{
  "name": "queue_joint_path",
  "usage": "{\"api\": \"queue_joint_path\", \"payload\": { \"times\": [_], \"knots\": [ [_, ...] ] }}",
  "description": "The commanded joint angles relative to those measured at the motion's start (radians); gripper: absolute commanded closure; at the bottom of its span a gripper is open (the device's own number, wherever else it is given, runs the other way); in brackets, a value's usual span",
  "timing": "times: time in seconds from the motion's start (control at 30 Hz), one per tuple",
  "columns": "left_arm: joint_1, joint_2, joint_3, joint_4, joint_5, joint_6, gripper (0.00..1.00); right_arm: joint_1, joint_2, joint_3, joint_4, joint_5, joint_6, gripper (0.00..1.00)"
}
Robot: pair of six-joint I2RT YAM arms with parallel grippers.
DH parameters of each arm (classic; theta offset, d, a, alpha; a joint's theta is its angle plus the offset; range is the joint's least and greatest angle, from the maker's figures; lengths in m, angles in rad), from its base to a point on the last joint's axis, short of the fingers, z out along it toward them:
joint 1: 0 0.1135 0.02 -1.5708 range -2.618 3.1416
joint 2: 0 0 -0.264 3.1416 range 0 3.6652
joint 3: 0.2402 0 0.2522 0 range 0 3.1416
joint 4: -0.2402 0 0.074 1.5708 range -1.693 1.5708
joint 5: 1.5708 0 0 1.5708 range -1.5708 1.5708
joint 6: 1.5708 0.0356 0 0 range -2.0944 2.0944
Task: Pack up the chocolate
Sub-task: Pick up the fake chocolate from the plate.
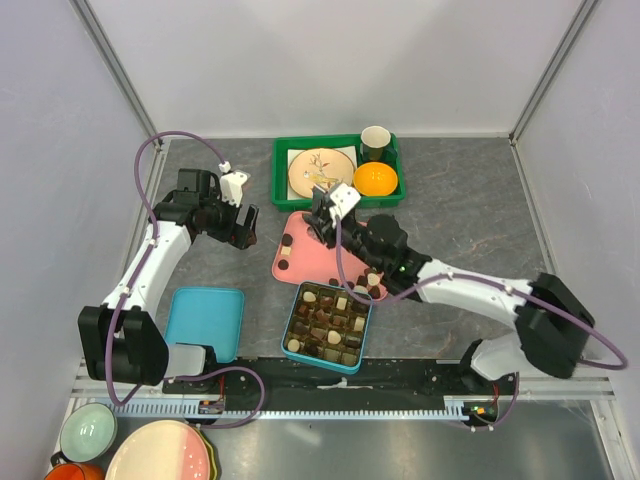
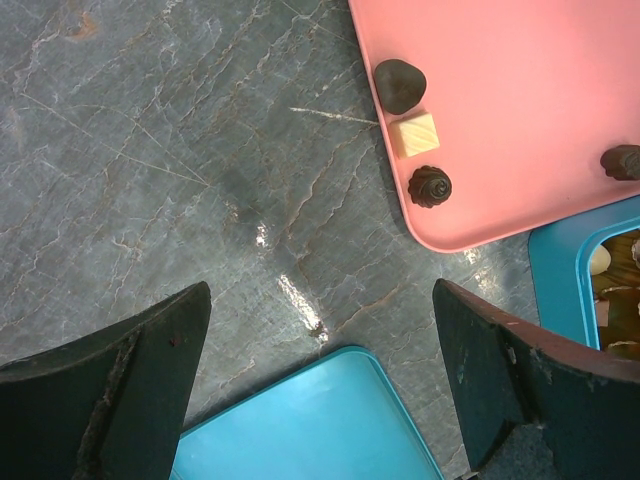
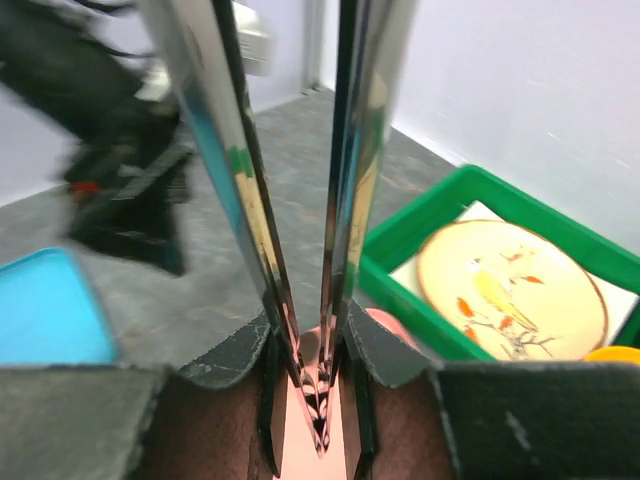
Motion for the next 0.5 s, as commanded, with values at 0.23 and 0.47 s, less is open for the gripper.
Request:
{"api": "queue_joint_path", "payload": {
  "times": [0.23, 0.47],
  "knots": [
    [0.011, -0.025, 0.011, 0.021, 0.001, 0.037, 0.01, -0.215, 0.381, 0.179, 0.266, -0.087, 0.007, 0.62],
    [0.011, -0.019, 0.014, 0.021, 0.008, 0.035, 0.01, -0.238, 0.461, 0.194, 0.297, -0.048, 0.007, 0.49]
  ]
}}
